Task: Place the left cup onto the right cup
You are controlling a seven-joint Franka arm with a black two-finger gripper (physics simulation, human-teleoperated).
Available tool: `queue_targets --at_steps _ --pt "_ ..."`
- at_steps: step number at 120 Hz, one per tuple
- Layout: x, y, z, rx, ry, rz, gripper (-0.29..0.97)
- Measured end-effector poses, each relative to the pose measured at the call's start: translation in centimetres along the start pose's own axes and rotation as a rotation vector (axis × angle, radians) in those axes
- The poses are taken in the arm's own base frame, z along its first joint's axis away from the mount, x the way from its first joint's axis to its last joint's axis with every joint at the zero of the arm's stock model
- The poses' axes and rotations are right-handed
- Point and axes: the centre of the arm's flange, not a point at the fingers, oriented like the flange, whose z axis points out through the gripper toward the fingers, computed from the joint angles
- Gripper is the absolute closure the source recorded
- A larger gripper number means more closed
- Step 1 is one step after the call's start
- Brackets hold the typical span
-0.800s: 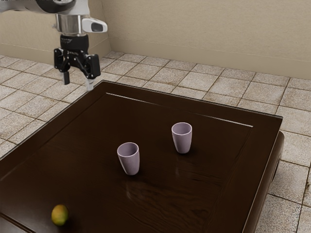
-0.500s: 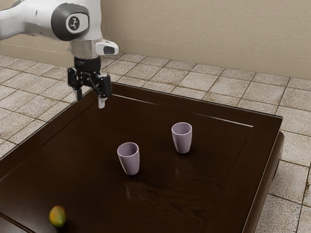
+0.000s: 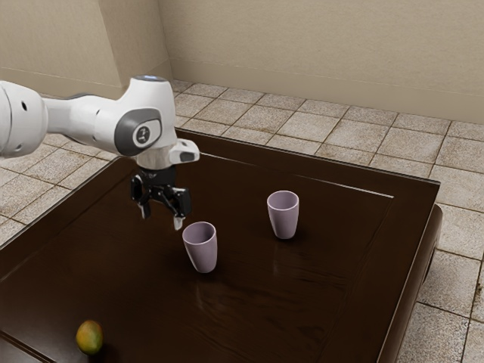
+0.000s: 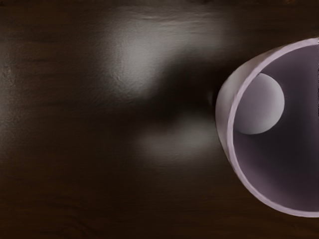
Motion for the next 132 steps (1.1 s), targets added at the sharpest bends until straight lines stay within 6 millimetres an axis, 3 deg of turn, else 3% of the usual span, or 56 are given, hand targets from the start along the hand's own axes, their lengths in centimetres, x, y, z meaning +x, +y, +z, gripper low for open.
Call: queue_targets --at_steps 17,32,75,102,132 --pt "2.4 -0.2 -0.3 -0.007 0.061 -0.008 0.00" --pt "3.7 0.1 1.2 -0.023 0.074 -0.014 0.00" --pt "4.1 0.8 6.4 -0.040 0.034 -0.017 0.00" --pt "4.6 1.4 6.4 -0.040 0.053 -0.013 0.52" --pt "4.7 2.6 5.1 -0.038 0.089 -0.001 0.73"
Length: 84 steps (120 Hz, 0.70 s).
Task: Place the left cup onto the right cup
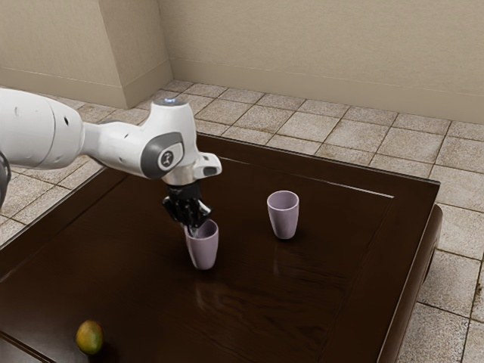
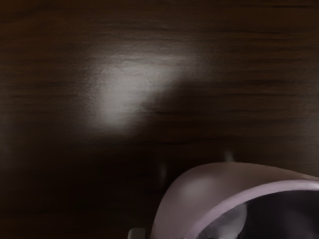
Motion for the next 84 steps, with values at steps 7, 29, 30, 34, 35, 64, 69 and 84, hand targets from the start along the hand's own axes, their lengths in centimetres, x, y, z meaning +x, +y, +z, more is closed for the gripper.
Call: queue_targets --at_steps 7,29,30,34,35,64,69,84 --pt "0.0 0.2 -0.2 0.001 0.006 0.001 0.74" --pt "0.2 0.0 -5.1 0.003 0.083 -0.006 0.77" --pt "0.3 0.0 -5.5 0.004 0.089 -0.007 0.77" --pt "0.9 -0.2 -7.2 0.006 0.115 -0.010 0.77" --pt "1.0 -0.3 -7.7 0.007 0.122 -0.011 0.77" --pt "4.2 -0.6 -16.0 0.029 0.215 -0.015 0.78" --pt "5.0 -0.2 -15.9 0.030 0.209 -0.011 0.78" --pt "8.0 2.1 -15.2 0.028 0.197 0.016 0.78"
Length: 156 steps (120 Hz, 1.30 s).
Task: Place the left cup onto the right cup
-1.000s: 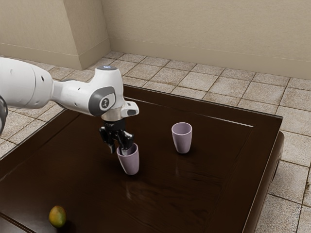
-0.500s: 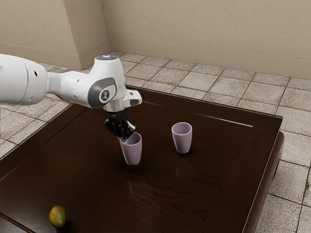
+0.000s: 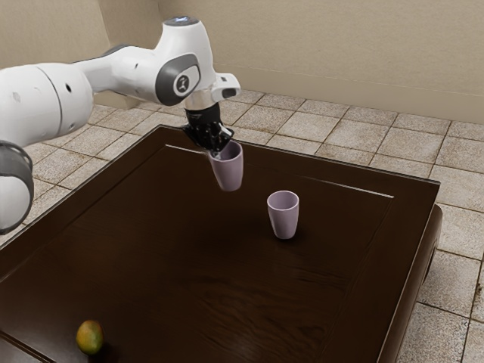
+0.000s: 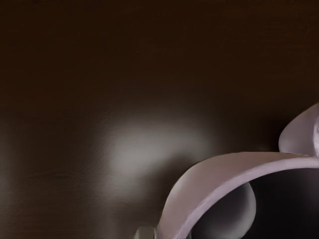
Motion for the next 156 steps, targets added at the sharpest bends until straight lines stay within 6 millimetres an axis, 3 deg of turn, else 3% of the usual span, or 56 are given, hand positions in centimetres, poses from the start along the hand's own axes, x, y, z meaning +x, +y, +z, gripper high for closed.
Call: queue_targets --at_steps 19,54,76,123,136,156 --pt "3.5 4.2 1.3 -0.006 -0.001 0.052 0.78" --pt "3.4 9.4 1.8 -0.019 -0.030 0.130 0.79" --pt "4.3 10.3 3.2 -0.008 -0.026 0.143 0.79" --pt "4.1 11.9 6.5 -0.014 -0.054 0.158 0.79" --pt "3.1 11.6 10.4 -0.015 -0.122 0.153 0.55" --pt "3.0 11.5 10.8 -0.022 -0.124 0.147 0.26"
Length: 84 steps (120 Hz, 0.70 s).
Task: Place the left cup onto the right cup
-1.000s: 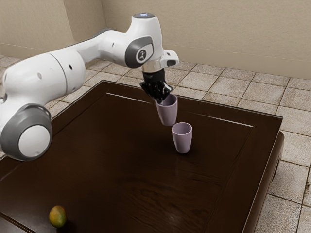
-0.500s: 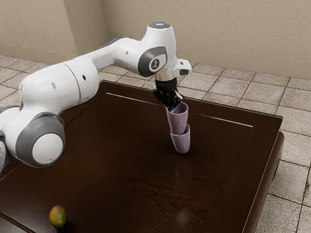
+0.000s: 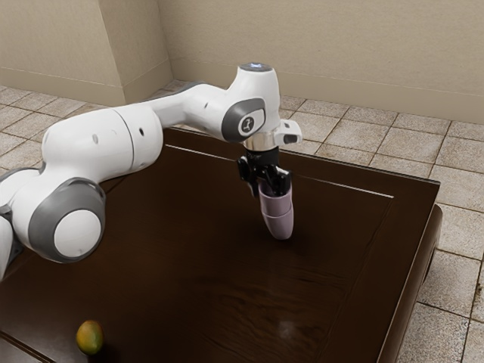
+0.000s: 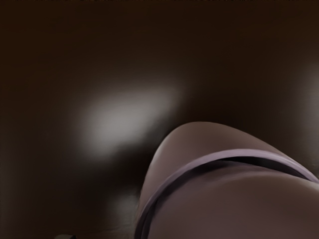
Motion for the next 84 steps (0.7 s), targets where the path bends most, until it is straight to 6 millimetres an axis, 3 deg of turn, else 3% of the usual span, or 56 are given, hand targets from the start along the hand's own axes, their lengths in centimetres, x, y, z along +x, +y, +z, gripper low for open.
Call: queue_targets --at_steps 10,16,23,31,37,60,84 --pt "-0.1 -0.4 -1.7 0.005 0.024 -0.005 0.17" --pt "-1.2 -1.3 -4.6 0.015 0.042 -0.013 0.14" --pt "-3.9 -1.8 -9.3 0.033 0.065 -0.016 0.10" --pt "-8.4 -2.4 -15.1 0.058 0.099 -0.022 0.08" --pt "-11.4 -3.2 -17.7 0.072 0.110 -0.033 0.06" --pt "-17.1 -3.4 -20.2 0.088 0.076 -0.040 0.02" --pt "-18.4 -2.9 -20.7 0.081 0.029 -0.029 0.01"
